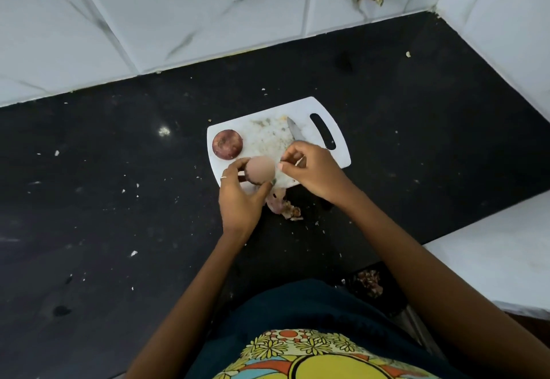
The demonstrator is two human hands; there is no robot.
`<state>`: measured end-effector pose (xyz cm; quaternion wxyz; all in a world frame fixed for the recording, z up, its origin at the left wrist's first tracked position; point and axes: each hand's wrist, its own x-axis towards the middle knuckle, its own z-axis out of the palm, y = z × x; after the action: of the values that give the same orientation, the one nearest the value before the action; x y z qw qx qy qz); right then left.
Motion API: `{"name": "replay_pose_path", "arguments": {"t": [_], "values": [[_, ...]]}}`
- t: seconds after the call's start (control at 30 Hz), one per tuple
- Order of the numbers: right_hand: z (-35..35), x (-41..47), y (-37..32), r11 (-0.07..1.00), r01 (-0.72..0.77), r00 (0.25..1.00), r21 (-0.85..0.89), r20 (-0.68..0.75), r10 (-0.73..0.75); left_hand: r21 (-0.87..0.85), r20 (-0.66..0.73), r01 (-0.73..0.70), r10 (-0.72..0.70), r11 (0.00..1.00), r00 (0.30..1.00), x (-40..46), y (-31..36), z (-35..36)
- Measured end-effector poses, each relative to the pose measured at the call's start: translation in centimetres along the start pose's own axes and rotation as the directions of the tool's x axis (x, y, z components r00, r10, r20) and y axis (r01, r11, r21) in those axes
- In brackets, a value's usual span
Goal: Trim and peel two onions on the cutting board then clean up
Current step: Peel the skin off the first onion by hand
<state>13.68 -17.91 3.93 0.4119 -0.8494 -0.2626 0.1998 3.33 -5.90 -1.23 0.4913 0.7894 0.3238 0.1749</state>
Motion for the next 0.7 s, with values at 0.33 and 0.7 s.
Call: {"name": "replay_pose_path", "arguments": {"t": [0.33,0.7], "values": [[0.3,0.0,-3.1,0.987,0.071,0.994,0.142,0.074,-0.082,-0.308,0.069,0.071,-0.052,0.949,0.996,-1.4,2.2,-2.8],[-0.3,0.4,-2.9,0.984,0.055,0.982,0.167,0.169,-0.083,-0.457,0.186,0.190,-0.116,0.869,0.976,-1.2,2.8,-3.9]]}}
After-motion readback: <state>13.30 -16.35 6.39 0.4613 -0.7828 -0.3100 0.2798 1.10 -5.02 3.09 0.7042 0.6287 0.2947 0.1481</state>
